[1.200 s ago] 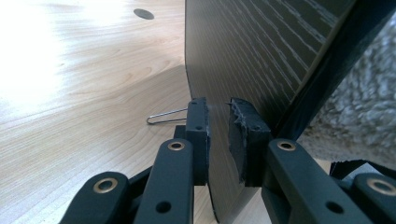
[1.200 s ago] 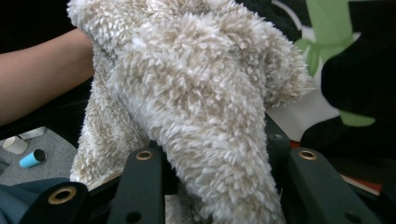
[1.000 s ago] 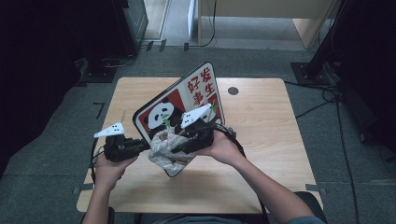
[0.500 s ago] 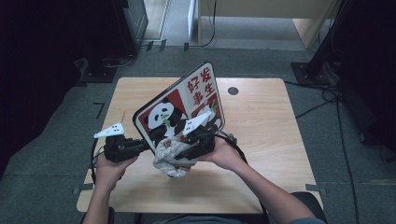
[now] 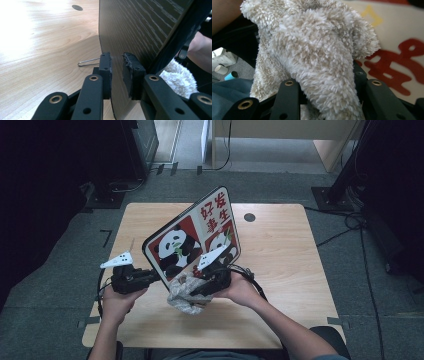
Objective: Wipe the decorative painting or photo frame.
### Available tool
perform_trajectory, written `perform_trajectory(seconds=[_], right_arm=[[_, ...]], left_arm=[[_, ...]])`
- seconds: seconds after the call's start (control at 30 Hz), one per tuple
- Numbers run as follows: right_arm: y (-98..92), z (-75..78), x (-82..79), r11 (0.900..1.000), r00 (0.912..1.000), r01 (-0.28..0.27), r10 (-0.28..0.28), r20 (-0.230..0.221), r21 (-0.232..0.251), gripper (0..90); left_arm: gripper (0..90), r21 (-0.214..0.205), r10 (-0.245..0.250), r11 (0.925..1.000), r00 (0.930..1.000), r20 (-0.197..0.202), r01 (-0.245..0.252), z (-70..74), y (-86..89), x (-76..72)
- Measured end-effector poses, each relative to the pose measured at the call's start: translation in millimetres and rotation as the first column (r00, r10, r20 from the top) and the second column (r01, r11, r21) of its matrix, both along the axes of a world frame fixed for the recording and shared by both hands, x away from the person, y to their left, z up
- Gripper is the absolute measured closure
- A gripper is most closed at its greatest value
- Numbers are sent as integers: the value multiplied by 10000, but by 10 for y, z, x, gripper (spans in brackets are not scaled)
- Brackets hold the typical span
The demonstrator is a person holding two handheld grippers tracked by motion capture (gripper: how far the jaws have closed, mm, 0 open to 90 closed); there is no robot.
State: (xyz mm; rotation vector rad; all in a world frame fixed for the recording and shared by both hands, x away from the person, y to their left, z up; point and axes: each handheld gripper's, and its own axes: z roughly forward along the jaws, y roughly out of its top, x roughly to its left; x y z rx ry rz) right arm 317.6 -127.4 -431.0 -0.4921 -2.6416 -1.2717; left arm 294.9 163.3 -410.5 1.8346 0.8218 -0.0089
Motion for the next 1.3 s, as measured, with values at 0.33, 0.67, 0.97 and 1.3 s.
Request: perform_trajectory(seconds=[0.33,0.67,0.97,1.3], right_arm=[[-18,-192,-44,9998,9997,53,-58,-243,-202,627],[-34,-404,-73,9991,9983,-3,-22,-587,-435,629],[-42,-578,-95,9980,9974,-150,106,-713,-609,629],[-59,-571,-70,9966,9945,-344,267,-1016,-748,634]], left_arm=[[771,-49,13,10000,10000,-14,-13,-13,2,-5],[768,-96,-24,10000,10000,-56,23,-29,3,2],[764,-89,-20,10000,10000,-43,20,-31,14,12],[744,-108,9,9999,10000,-80,-9,-34,18,19]])
